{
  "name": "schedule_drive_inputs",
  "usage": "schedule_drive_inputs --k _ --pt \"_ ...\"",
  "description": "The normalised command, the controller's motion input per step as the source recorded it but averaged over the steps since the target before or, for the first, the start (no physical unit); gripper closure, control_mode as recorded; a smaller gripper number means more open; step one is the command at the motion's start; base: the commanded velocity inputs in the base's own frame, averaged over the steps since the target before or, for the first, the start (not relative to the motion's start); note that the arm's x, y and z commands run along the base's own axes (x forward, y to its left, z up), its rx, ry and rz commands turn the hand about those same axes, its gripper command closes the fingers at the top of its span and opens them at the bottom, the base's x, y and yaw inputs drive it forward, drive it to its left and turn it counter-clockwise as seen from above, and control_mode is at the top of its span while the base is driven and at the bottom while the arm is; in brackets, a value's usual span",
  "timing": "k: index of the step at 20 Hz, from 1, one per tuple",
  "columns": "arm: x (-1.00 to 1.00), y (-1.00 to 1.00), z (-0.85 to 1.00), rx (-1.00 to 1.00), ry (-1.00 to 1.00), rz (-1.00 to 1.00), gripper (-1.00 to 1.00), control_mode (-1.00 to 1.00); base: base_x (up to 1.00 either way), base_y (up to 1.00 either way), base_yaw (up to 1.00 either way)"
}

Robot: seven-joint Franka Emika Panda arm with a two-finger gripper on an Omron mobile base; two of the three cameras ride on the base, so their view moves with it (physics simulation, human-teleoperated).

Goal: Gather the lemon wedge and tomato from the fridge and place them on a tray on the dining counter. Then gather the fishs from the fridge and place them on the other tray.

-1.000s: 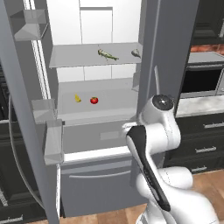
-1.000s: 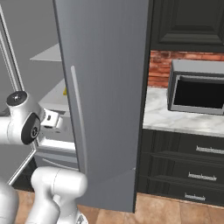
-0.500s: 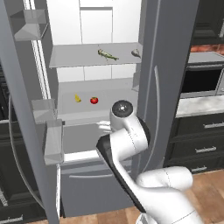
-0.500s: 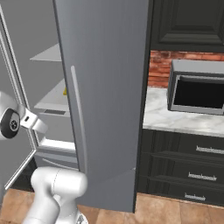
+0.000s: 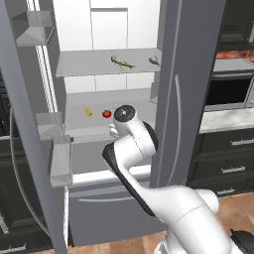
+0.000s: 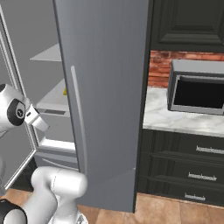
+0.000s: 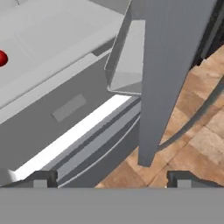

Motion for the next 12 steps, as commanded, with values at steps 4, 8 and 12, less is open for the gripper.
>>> schedule_drive_inputs --k 4,8,12 --pt "0.32 0.00 0.00 0.17 -0.03 -0.38 -1.00 -1.00 0.00 0.00 0.00" --pt "0.31 -0.01 -0.05 0.19 -0.06 -0.41 -1.00 -1.00 0.00 0.00 0.00" --pt "0.10 -0.04 -0.18 0.19 -0.09 -0.40 -1.00 -1.00 0.00 0.00 0.00"
